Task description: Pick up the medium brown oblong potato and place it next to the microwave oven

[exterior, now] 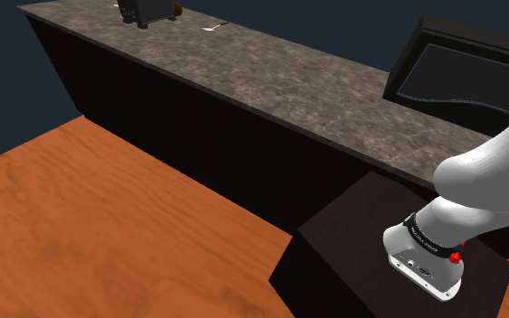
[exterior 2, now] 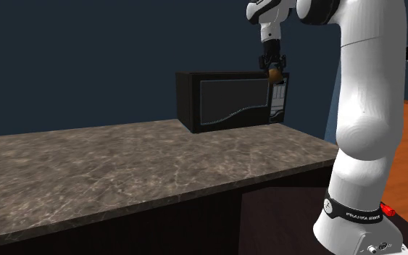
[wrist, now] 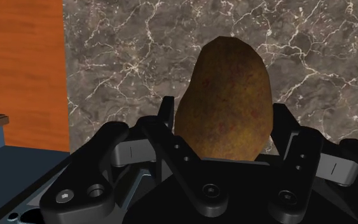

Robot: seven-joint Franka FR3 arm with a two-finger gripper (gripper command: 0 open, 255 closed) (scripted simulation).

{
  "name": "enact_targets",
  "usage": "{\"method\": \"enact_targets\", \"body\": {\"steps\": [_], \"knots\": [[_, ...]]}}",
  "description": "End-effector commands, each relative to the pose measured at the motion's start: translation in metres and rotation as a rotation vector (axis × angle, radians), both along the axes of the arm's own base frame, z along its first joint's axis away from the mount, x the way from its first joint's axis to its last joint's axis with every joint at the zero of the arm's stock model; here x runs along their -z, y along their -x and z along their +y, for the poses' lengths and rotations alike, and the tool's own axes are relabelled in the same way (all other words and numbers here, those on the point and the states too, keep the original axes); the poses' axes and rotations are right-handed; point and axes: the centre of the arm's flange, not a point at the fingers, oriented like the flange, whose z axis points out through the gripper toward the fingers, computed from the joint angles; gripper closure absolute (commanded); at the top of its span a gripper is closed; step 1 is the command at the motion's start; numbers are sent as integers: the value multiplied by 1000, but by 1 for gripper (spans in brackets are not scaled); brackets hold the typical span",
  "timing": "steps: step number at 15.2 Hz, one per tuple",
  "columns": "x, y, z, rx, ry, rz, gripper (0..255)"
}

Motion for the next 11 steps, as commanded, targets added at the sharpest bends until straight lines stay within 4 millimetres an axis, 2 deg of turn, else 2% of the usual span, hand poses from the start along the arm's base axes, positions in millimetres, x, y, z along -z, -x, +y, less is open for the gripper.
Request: {"method": "enact_targets", "body": {"steps": [1,11], "knots": [[11,0,0,0,0,0,255],[64,0,0,0,0,0,255]]}}
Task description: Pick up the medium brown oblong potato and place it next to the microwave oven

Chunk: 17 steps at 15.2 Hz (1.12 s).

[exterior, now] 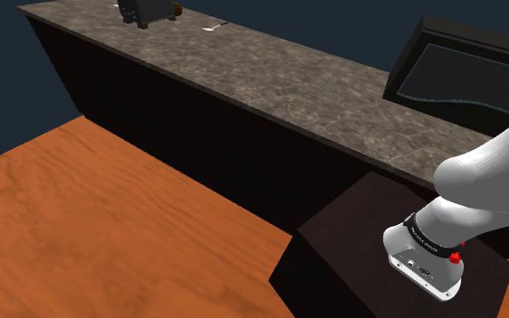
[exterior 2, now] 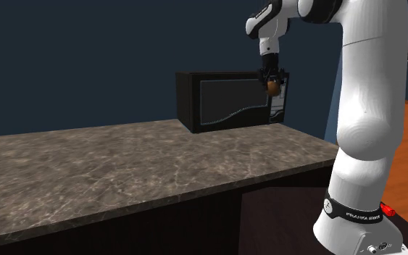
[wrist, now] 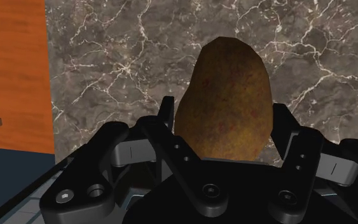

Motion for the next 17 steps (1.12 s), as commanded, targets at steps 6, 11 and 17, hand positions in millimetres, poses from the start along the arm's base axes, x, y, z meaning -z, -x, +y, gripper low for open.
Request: {"method": "enact_targets", "body": {"steps": [6,11,17], "knots": [[37,0,1,0,0,0,255],[63,0,1,0,0,0,255],[95,0,1,0,0,0,255]]}}
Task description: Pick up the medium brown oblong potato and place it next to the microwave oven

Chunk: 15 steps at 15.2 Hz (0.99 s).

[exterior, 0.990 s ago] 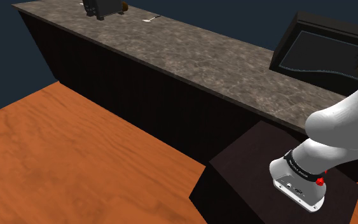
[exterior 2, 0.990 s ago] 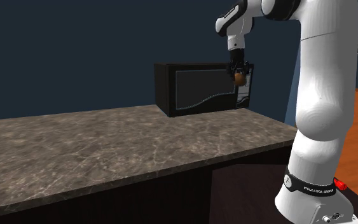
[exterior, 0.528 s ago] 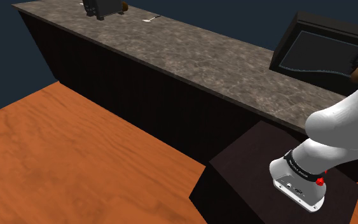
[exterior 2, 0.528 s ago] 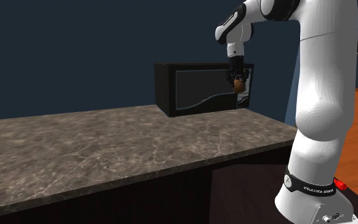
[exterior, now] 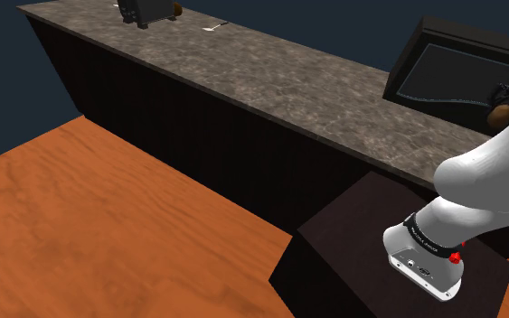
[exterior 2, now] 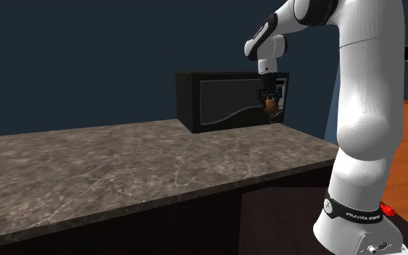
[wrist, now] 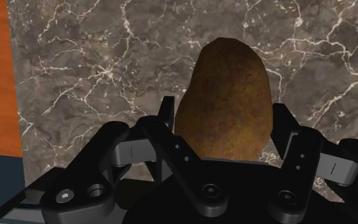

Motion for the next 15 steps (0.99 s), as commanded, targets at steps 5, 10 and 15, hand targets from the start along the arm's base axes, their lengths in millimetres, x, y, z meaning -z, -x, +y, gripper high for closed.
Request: {"method": "enact_targets", "body": {"steps": [5,10,15], "knots": [[32,1,0,0,1,0,255],[58,1,0,0,1,0,255],[85,1,0,0,1,0,255]]}}
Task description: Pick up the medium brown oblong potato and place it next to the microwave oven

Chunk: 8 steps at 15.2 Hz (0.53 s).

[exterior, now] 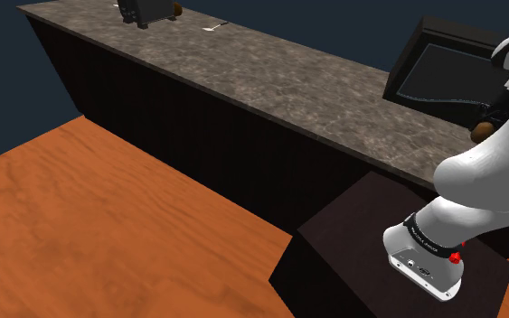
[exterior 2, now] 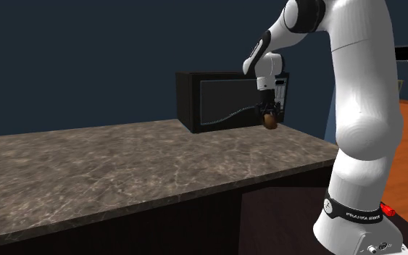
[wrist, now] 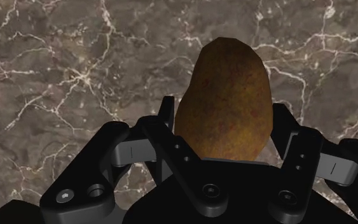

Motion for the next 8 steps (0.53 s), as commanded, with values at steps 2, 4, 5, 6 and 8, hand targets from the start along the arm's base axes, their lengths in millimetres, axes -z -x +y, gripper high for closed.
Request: {"method": "enact_targets", "body": {"steps": [2,4,5,6,8], "knots": [[17,0,0,0,0,0,255],[27,0,0,0,0,0,255],[33,0,0,0,0,0,255],[38,0,0,0,0,0,255],[49,0,0,0,0,0,255]]}}
